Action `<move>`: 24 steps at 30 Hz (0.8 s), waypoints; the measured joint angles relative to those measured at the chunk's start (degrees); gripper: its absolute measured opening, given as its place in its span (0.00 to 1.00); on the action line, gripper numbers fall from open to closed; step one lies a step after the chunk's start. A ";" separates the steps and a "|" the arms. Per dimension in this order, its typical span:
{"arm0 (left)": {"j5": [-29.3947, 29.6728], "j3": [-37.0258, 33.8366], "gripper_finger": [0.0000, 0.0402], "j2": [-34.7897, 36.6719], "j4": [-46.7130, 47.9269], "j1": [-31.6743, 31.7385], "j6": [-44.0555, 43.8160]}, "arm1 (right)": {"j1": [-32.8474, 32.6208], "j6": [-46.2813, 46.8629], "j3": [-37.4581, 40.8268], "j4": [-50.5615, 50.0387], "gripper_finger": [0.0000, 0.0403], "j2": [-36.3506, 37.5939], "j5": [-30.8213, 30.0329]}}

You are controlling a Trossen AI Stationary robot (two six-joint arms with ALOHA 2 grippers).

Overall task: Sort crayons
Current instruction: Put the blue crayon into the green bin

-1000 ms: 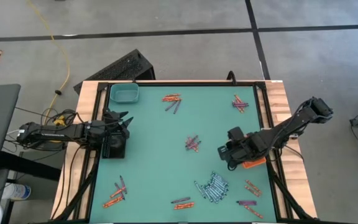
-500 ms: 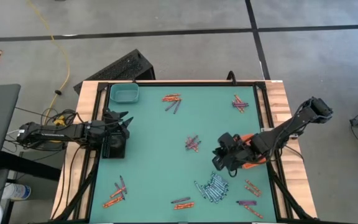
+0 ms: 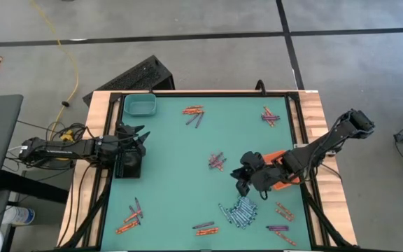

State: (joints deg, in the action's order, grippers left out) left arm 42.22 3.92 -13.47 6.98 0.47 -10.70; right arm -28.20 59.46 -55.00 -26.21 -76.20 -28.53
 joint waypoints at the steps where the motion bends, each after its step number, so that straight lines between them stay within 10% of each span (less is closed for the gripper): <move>1: 0.00 0.00 0.44 0.00 -0.02 -0.02 0.00 | -0.20 0.00 0.00 0.16 0.18 0.00 0.00; 24: -0.42 0.00 0.44 0.02 -0.20 0.00 -0.02 | -1.34 -0.64 0.02 11.03 0.18 -12.33 7.87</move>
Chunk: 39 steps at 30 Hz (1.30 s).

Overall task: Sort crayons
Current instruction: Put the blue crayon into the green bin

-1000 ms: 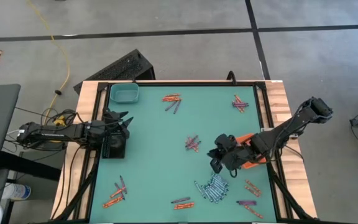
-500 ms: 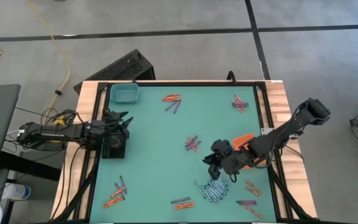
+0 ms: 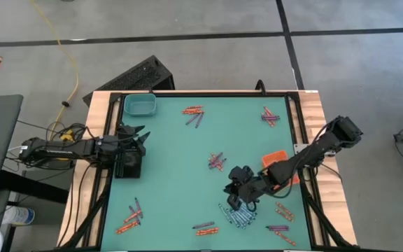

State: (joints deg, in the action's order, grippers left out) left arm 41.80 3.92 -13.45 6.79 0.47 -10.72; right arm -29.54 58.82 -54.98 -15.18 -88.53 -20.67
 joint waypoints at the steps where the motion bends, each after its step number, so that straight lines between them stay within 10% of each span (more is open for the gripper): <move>1: 0.00 0.02 0.44 0.00 0.00 -0.02 0.02 | 0.00 -0.46 0.00 1.25 0.18 0.06 -0.06; 39: -0.04 0.00 0.44 0.00 0.00 0.00 0.01 | -3.15 -7.53 -0.02 13.32 0.18 0.15 -2.14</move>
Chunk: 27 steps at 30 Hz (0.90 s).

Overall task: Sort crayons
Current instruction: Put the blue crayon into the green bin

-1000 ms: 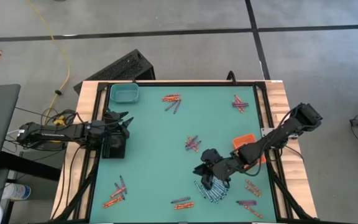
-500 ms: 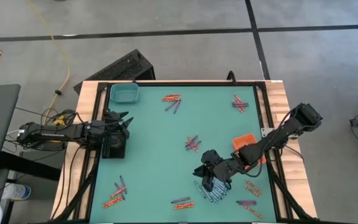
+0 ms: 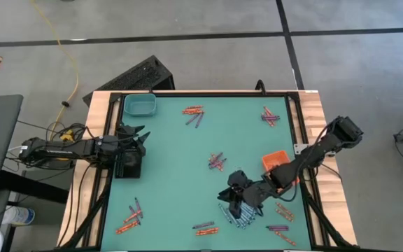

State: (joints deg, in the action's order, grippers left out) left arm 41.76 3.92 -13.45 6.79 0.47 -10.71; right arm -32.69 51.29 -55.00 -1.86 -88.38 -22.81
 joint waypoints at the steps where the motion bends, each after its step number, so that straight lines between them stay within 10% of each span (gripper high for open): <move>1: 0.00 0.00 0.44 -0.01 0.00 0.00 0.00 | -0.18 -0.41 0.00 0.59 0.18 0.00 -0.05; 15: 0.00 0.00 0.44 -0.02 -0.04 -0.02 -0.01 | -1.35 -0.75 -0.86 8.39 0.18 -8.40 0.69; 27: -0.89 0.00 0.44 -0.02 -0.12 0.00 -0.01 | -1.19 -10.44 -24.67 -7.16 0.18 -21.80 2.76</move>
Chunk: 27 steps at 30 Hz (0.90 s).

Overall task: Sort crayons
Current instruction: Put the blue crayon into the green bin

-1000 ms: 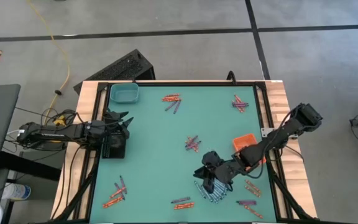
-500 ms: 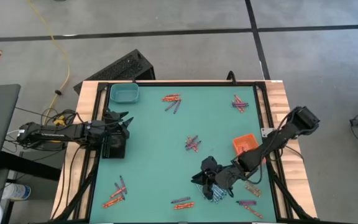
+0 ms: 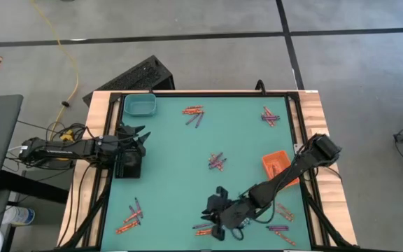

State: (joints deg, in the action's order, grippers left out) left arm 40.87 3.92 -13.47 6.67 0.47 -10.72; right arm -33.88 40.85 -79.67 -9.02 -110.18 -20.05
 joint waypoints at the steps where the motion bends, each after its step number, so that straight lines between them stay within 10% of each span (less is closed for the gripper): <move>1: -0.05 0.00 0.44 0.00 -0.01 0.00 -0.03 | 0.17 -0.41 -2.74 -2.78 0.18 -1.14 0.00; 17: -0.05 0.00 0.44 0.00 0.01 0.00 -3.02 | 0.25 7.52 -26.45 -37.37 0.19 -15.81 0.71; 27: -0.04 0.00 0.44 0.00 0.05 -0.02 -3.02 | 0.23 18.65 -26.54 -47.15 0.43 -15.33 0.77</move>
State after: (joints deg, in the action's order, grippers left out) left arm 40.82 3.92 -13.47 6.72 0.45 -13.74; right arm -33.65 59.50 -106.21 -56.17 -125.51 -19.28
